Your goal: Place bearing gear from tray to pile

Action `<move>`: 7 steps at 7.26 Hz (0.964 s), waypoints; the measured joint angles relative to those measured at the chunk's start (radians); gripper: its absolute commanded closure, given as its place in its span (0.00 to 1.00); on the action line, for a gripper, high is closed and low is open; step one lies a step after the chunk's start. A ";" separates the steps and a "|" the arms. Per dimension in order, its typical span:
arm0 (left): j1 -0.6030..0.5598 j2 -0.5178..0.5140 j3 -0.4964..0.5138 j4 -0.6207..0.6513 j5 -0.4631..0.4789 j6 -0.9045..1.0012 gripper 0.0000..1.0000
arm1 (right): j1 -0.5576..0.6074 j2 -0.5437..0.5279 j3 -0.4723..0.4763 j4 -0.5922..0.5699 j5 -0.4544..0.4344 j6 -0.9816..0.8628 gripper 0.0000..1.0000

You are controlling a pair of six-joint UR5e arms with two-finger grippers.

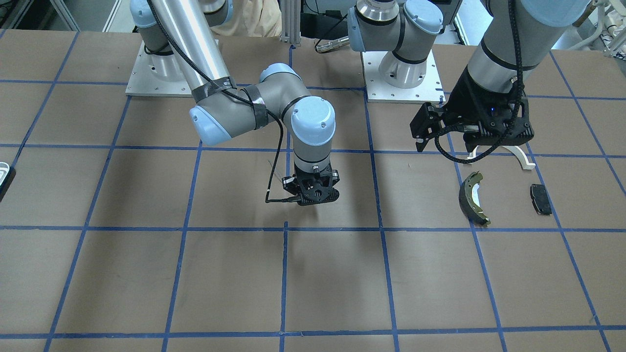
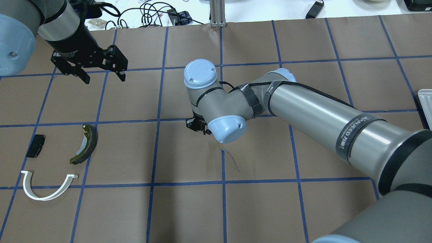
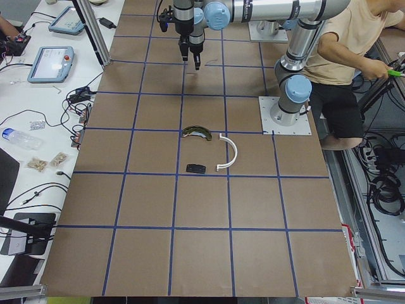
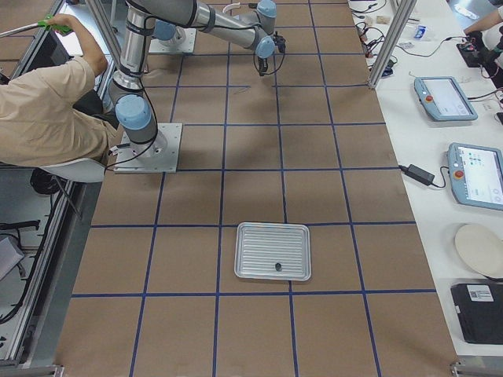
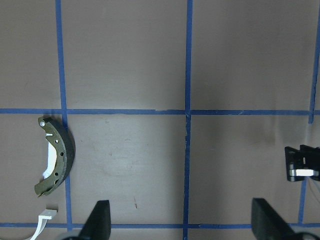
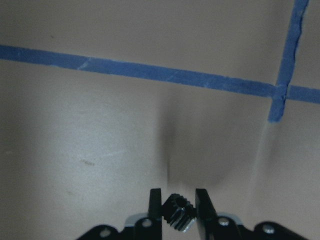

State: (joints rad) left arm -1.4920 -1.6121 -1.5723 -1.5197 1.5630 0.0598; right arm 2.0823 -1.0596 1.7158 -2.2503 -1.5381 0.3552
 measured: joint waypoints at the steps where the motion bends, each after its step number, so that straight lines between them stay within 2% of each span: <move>1: 0.000 -0.004 0.001 0.001 -0.001 0.000 0.00 | -0.027 -0.012 0.005 -0.032 -0.016 -0.044 0.00; 2: 0.000 -0.011 0.003 0.001 -0.001 -0.001 0.00 | -0.093 -0.045 -0.002 -0.010 -0.041 -0.125 0.00; 3: 0.001 -0.020 0.002 0.000 -0.001 -0.002 0.00 | -0.197 -0.097 -0.007 0.067 -0.055 -0.215 0.00; 5: -0.012 -0.046 -0.008 0.012 -0.009 -0.024 0.00 | -0.511 -0.194 -0.006 0.186 -0.067 -0.501 0.00; 7: -0.090 -0.085 -0.056 0.122 -0.014 -0.100 0.00 | -0.801 -0.224 -0.006 0.221 -0.078 -0.806 0.00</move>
State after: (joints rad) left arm -1.5821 -1.6975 -1.6287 -1.3975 1.5492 -0.0398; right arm 1.2813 -1.2833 1.7094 -2.0289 -1.6159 -0.4513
